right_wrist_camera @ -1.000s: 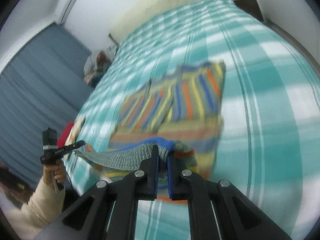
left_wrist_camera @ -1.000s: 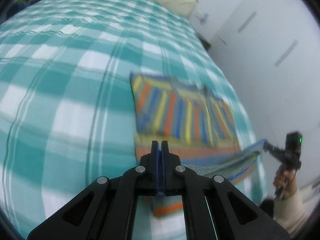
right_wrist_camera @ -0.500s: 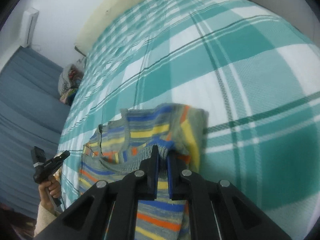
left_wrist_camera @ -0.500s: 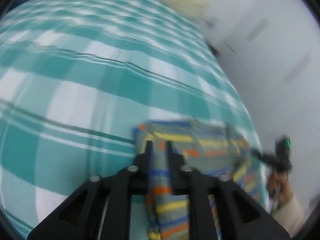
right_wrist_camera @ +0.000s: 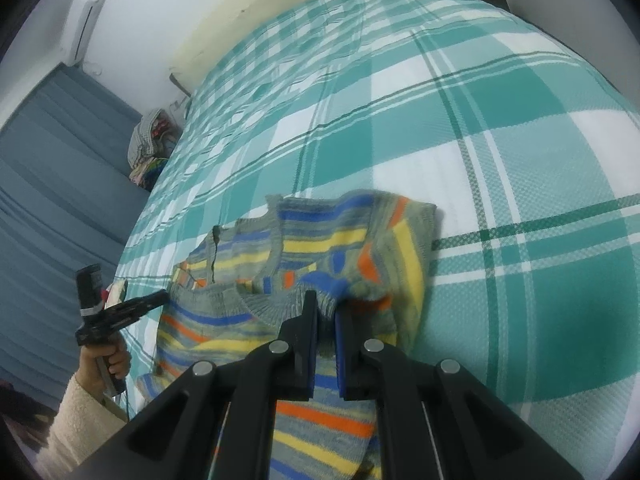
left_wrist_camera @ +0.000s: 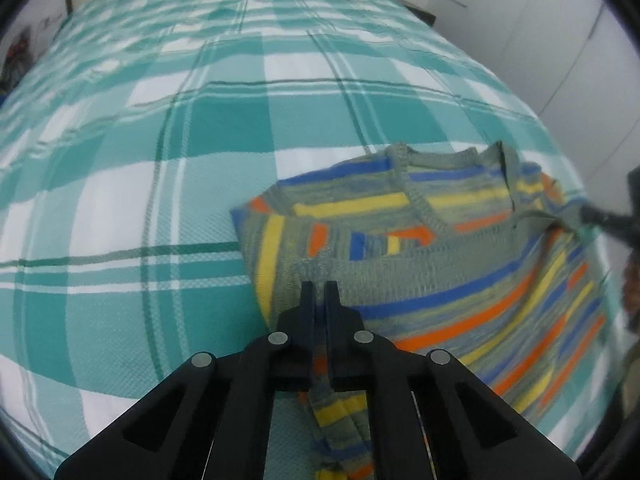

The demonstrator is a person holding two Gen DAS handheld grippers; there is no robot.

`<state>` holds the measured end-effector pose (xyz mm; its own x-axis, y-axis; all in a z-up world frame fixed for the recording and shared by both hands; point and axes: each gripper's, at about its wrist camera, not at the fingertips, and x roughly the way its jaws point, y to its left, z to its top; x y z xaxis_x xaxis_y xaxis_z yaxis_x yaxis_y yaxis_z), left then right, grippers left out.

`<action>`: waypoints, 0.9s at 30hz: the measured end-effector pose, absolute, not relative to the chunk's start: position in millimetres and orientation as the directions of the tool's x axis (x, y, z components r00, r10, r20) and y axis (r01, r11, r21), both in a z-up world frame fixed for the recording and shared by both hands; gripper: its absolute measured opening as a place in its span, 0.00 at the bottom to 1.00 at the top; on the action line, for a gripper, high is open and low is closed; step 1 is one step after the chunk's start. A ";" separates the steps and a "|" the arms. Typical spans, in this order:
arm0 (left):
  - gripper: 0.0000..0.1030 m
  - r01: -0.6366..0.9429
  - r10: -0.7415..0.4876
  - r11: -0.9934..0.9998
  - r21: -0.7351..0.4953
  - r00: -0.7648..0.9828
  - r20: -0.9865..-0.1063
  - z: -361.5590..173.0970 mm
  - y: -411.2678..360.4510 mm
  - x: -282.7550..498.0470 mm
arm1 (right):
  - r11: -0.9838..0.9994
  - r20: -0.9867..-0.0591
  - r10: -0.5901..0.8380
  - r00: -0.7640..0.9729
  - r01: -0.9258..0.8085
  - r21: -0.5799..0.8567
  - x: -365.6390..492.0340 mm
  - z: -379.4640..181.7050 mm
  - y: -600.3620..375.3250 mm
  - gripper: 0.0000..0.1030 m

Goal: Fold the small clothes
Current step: 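Lift the held hem with both tools and fold it toward the collar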

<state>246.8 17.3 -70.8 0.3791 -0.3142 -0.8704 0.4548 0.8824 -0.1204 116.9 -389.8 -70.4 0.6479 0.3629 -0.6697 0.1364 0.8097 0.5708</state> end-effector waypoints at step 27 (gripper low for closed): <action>0.57 0.398 -0.392 0.880 -0.258 0.304 -0.868 -80.3 68.5 156.2 | 0.822 -0.706 0.408 0.579 0.104 0.560 39.7 -70.8 -391.2 0.51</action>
<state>156.2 68.5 -80.3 0.3039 -0.3922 -0.8682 0.3981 0.8802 -0.2582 39.7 -391.2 -70.8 0.5793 0.4077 -0.7058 0.1040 0.8219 0.5601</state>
